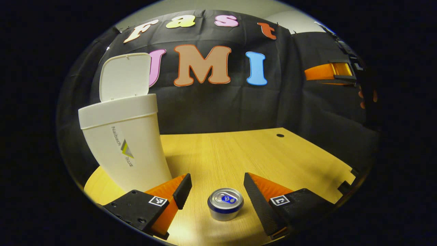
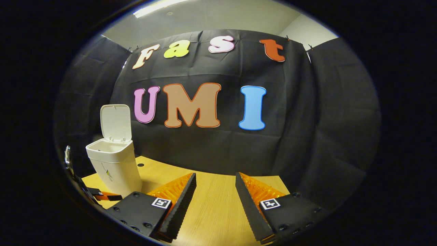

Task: Press the lid of the desktop garbage bin to open it, pick up the crumpled paper on the desktop and throw it into the bin, then pick up the pop can on the desktop and drop it into the bin, and finally close the garbage bin lid.

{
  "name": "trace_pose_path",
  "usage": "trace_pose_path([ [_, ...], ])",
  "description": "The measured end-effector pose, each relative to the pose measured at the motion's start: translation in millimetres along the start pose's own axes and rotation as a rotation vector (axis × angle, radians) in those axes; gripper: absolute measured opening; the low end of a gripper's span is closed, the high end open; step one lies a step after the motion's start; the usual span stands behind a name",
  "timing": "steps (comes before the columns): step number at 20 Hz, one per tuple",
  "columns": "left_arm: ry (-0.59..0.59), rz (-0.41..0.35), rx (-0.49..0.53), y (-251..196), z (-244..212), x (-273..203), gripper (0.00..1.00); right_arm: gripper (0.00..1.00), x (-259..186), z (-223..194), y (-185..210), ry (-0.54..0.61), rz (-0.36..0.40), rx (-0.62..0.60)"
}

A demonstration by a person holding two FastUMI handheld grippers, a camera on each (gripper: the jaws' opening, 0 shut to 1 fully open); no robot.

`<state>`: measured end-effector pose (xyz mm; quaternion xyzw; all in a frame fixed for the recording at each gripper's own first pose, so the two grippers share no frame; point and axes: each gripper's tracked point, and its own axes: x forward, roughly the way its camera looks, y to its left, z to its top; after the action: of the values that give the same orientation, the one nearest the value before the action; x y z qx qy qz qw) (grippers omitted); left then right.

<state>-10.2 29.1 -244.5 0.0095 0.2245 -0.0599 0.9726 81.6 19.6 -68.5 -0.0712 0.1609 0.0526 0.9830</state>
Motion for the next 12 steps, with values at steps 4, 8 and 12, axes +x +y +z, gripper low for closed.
trace_pose_path([
  [4,0.094,0.014,-0.012,-1,-36,13,0.94,0.8,-11,-29,-1,0.063,0.009,-0.015],
  [8,0.176,0.031,-0.017,0,-68,24,0.94,0.8,-21,-49,-3,0.111,0.012,-0.023],
  [12,0.193,0.036,-0.024,-1,-74,22,0.8,0.8,-26,-55,-7,0.124,0.006,-0.033],
])
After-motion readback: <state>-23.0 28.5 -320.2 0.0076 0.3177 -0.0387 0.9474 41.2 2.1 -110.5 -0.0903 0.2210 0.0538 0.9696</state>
